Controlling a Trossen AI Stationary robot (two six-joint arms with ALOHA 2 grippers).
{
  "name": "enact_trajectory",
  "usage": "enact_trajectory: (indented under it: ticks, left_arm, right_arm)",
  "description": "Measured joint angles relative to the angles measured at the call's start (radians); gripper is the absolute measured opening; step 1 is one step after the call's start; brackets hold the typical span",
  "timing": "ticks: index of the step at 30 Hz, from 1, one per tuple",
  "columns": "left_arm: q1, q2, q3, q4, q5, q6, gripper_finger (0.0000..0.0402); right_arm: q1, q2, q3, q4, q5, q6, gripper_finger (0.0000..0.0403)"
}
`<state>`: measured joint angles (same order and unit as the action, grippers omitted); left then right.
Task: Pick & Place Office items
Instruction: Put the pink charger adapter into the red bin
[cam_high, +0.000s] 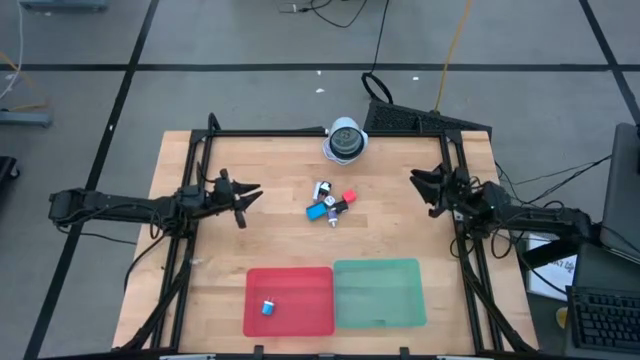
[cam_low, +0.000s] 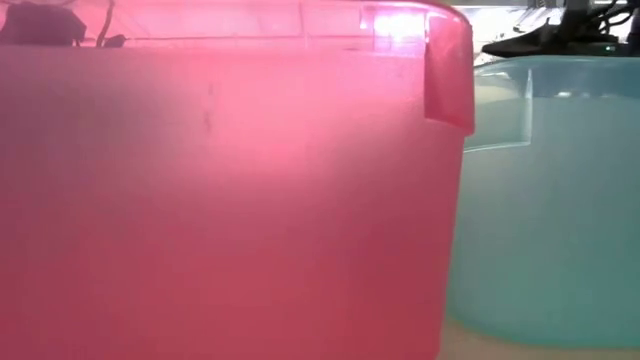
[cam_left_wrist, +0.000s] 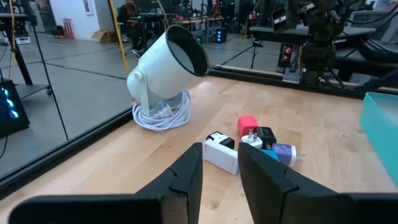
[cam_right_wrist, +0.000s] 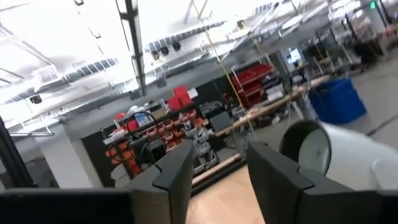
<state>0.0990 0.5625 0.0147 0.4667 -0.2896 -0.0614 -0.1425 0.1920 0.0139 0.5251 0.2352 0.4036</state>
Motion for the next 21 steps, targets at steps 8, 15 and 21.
enact_trajectory:
  ticks: [8,15,21]
  left_arm:
    - [0.0,0.0,0.0,0.0,0.0,-0.004,0.0101]
    - [0.0,0.0,0.001,-0.028,-0.001,-0.026,0.0102]
    - [0.0,0.0,0.002,-0.054,0.0,-0.052,0.0102]
  right_arm:
    - [0.0,0.34,0.017,0.358,-0.003,0.003,0.0196]
    - [0.001,0.672,0.153,0.311,-0.003,-0.248,0.0236]
    - [0.0,0.946,0.34,0.148,-0.092,-0.388,0.0246]
